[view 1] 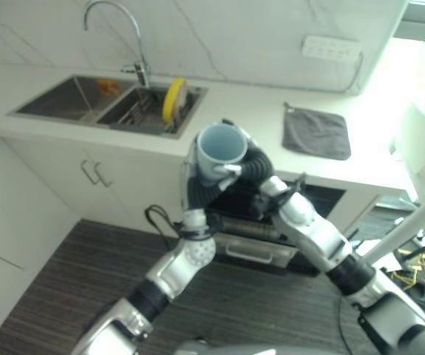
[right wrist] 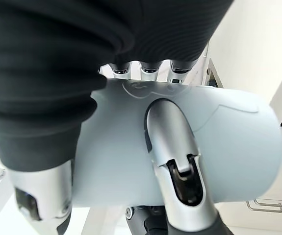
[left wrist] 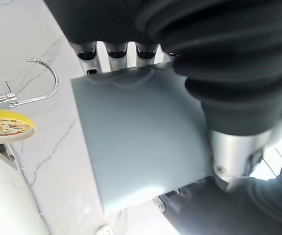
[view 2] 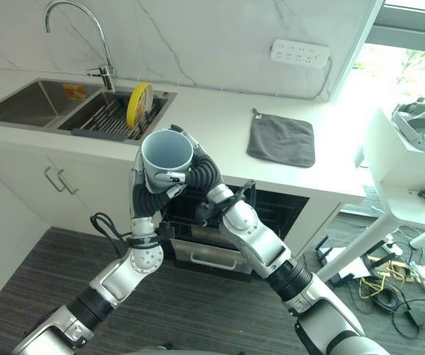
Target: Place the dishes in the dishwasher.
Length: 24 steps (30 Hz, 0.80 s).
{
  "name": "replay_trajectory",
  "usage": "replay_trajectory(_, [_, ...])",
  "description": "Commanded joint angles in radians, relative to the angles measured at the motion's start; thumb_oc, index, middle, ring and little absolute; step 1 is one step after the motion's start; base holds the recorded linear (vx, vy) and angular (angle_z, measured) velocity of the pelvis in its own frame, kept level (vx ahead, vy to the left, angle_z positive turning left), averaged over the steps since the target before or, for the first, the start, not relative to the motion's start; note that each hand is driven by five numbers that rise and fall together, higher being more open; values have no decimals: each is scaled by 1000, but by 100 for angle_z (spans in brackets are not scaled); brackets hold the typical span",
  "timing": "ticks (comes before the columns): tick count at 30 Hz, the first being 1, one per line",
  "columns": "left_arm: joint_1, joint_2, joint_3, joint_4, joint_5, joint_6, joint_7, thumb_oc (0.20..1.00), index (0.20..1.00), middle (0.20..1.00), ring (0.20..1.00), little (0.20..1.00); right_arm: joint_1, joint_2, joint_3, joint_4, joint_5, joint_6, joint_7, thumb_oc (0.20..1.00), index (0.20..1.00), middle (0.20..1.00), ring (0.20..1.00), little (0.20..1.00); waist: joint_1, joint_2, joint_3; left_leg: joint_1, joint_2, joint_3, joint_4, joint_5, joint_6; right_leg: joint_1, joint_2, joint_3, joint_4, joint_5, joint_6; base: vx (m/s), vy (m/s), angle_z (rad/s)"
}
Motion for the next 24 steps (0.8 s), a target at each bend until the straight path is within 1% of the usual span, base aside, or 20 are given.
replay_trajectory(1, [-101, -6, -71, -36, 84, -34, -5, 200, 200, 200, 200, 200, -170, 70, 13, 22, 29, -39, -14, 1000, 1000, 1000, 1000, 1000, 26, -52, -3, -19, 24, -100, 1, -29, -6, 49, -104, -23, 9, -20, 53, 0, 0, 0])
replay_trajectory(11, [-108, -3, -81, -41, 83, -43, -26, 200, 200, 200, 200, 200, -179, 71, 27, 47, -37, -24, -14, 1000, 1000, 1000, 1000, 1000, 29, -48, -2, -15, 20, -105, 2, -30, -4, 55, -106, -28, 11, -21, 52, 2, 2, 6])
replay_trajectory(19, [-114, -6, -94, -46, 78, -43, -34, 200, 200, 200, 200, 200, -196, 69, 37, 59, -55, -27, -23, 1000, 1000, 1000, 1000, 1000, 28, -46, -1, -12, 20, -104, 3, -30, -4, 56, -105, -26, 12, -21, 50, 0, 0, 0])
replay_trajectory(24, [-119, -9, -109, -54, 70, -42, -57, 200, 200, 200, 200, 200, -205, 74, 37, 54, -80, -34, -38, 1000, 1000, 1000, 1000, 1000, 30, -46, 5, -15, 19, -105, 4, -31, -5, 55, -107, -29, 11, -20, 53, 0, 0, 0])
